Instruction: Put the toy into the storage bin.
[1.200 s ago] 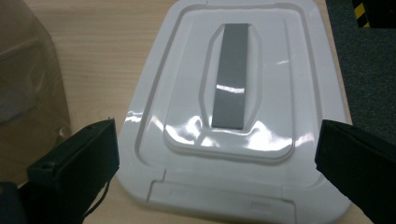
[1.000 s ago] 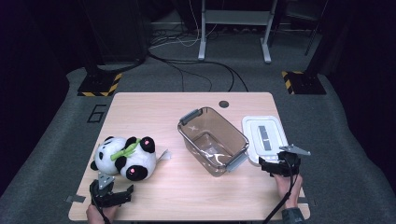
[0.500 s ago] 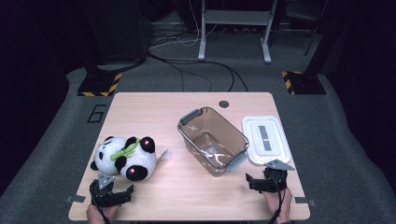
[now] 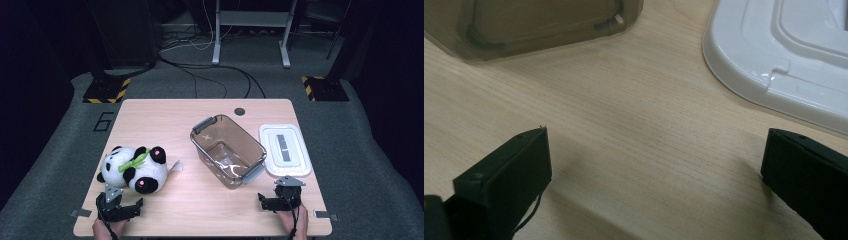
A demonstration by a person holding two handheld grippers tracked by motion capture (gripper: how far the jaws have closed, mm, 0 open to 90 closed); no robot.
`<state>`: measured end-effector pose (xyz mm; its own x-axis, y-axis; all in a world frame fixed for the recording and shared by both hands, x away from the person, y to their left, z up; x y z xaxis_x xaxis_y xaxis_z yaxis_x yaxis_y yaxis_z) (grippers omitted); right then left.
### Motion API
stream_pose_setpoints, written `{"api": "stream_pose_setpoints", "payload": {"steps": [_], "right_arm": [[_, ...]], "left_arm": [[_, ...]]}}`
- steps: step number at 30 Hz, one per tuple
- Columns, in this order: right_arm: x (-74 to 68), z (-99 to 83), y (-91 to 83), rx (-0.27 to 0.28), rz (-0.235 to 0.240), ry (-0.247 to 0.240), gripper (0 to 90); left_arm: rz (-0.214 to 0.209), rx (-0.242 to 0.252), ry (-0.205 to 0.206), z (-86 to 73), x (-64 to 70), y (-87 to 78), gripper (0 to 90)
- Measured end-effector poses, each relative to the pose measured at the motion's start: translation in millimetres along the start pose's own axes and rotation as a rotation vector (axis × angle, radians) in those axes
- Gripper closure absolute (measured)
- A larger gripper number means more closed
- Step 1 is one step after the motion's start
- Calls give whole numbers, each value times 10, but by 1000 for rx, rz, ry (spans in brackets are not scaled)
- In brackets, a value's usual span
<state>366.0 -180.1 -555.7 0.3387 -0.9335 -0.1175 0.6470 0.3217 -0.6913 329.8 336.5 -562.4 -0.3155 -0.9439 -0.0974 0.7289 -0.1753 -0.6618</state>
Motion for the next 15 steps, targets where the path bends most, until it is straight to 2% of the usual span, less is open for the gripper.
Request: {"api": "stream_pose_setpoints", "payload": {"steps": [8, 15], "right_arm": [[-17, -8, 21, -11, -3, -25, 0], [-15, -5, 25, -10, -1, -31, 0]], "left_arm": [[0, 1, 3, -1, -6, -3, 0], [-34, -26, 26, 11, -9, -24, 0]]}}
Point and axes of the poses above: each handheld gripper's, and its own axes: y roughly forward along the jaws, z roughly out of its top, x roughly to its right, the point moved 4 cm from there along y, roughly forward along the jaws, and after that the axes turned 8 degrees about y, right-handed, at the moved point
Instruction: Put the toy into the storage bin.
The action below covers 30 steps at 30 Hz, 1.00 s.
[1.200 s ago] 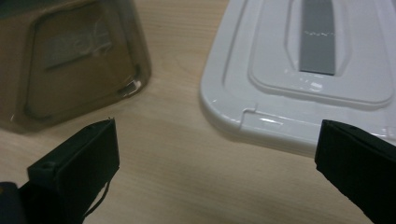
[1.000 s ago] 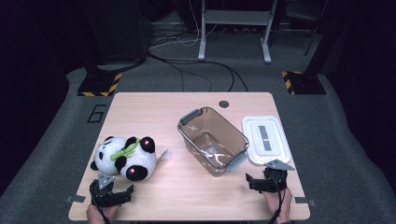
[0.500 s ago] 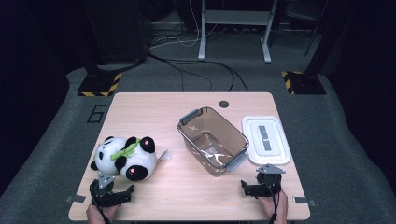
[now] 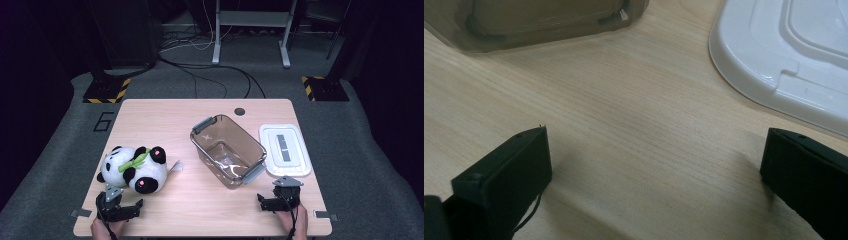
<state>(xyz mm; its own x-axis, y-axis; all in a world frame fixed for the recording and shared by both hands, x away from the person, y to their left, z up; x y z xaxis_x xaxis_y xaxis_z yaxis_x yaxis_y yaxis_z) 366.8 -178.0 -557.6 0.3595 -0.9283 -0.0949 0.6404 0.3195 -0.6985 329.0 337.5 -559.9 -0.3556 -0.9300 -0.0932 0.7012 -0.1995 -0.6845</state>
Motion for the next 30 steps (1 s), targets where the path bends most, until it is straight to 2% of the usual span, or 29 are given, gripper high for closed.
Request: {"api": "stream_pose_setpoints", "payload": {"steps": [6, 12, 18, 19, 30], "right_arm": [[0, 1, 1, 0, 0, 0, 0], [0, 1, 1, 1, -2, 1, 0], [0, 1, 1, 2, -4, 2, 0], [-1, 1, 1, 2, -4, 2, 0], [0, 1, 1, 2, -4, 2, 0]], "left_arm": [[-16, 18, -13, -6, -3, -105, 1], [-21, 81, -20, 116, -13, -335, 0], [-40, 118, -13, 344, -36, -517, 1], [-38, 136, -19, 387, -40, -528, 1], [-39, 185, 14, 938, -163, -640, 10]]}}
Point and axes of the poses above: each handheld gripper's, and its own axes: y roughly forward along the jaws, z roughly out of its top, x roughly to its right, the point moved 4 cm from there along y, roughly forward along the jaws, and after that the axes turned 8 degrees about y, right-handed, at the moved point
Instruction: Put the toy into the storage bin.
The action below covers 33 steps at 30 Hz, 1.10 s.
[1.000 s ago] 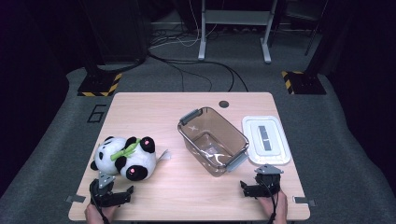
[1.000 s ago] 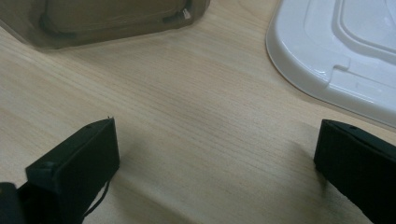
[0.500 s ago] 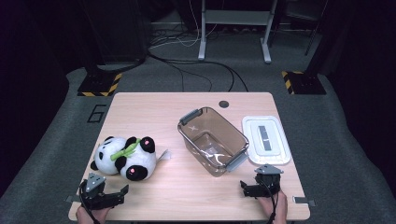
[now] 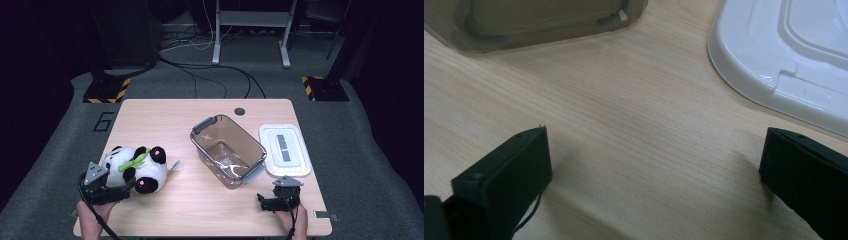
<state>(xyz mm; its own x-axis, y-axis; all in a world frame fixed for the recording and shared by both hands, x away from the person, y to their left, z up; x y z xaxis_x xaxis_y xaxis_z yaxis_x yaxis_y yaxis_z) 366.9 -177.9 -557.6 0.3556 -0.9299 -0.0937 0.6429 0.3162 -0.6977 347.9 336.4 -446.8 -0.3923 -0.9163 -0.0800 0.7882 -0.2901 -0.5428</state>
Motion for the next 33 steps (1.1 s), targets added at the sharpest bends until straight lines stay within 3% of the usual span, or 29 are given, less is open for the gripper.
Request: {"api": "stream_pose_setpoints", "payload": {"steps": [5, 8, 14, 17, 20, 25, 27, 33], "right_arm": [[1, 0, 0, 0, 0, -1, 0], [0, 0, 0, 0, 0, 0, 0], [0, 0, 0, 0, 0, 0, 0], [0, 0, 0, 0, 0, 0, 0], [0, 0, 0, 0, 0, -1, 0], [0, 0, 0, 0, 0, 0, 0], [0, 0, 0, 0, 0, 0, 0], [0, 0, 0, 0, 0, -1, 0]], "left_arm": [[-32, -9, 13, 177, -54, 81, 8], [-62, -29, 7, 231, -83, 173, 4], [-81, -50, 2, 278, -103, 311, 34], [-112, -65, 4, 285, -105, 352, 149], [-131, -86, 9, 282, -94, 404, 209], [-123, -125, 13, 245, -99, 484, 410], [-142, -128, 2, 215, -95, 519, 481], [-151, -153, 14, 190, -83, 557, 626]]}}
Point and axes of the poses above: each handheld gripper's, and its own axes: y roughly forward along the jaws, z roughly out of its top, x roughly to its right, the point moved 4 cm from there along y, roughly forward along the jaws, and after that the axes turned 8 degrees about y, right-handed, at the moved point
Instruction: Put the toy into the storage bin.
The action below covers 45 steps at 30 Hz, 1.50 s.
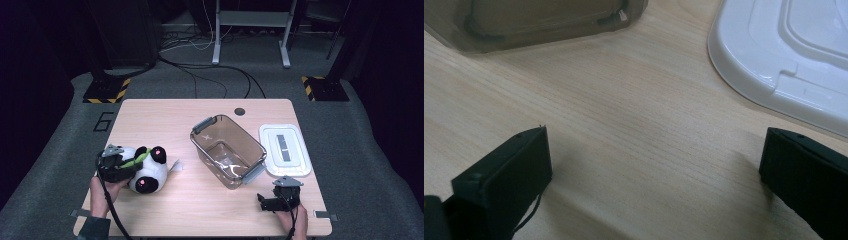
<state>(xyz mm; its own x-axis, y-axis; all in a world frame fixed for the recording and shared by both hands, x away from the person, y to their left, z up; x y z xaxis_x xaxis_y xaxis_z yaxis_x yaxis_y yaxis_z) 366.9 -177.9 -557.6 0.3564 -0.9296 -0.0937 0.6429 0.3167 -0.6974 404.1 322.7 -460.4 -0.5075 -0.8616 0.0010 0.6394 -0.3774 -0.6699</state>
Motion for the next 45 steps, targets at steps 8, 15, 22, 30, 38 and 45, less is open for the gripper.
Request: {"api": "stream_pose_setpoints", "payload": {"steps": [8, 15, 22, 30, 38, 45], "right_arm": [[0, 0, 0, 0, 0, -1, 0], [0, 1, 0, 0, 0, 0, 0], [-2, 1, 1, -1, 1, 1, 0], [-1, 1, 1, -1, 1, 0, 0], [-1, 2, 2, -1, 0, 2, 0], [-1, 2, 2, 0, 0, 2, 0]], "left_arm": [[-14, 36, 8, -59, -13, -11, 712], [-2, 81, 22, -49, -11, -57, 727], [-8, 108, 30, -34, 19, -110, 731], [-26, 145, 57, 42, 55, -229, 732], [-29, 169, 85, 125, 79, -341, 731], [-43, 173, 107, 203, 90, -418, 731]]}}
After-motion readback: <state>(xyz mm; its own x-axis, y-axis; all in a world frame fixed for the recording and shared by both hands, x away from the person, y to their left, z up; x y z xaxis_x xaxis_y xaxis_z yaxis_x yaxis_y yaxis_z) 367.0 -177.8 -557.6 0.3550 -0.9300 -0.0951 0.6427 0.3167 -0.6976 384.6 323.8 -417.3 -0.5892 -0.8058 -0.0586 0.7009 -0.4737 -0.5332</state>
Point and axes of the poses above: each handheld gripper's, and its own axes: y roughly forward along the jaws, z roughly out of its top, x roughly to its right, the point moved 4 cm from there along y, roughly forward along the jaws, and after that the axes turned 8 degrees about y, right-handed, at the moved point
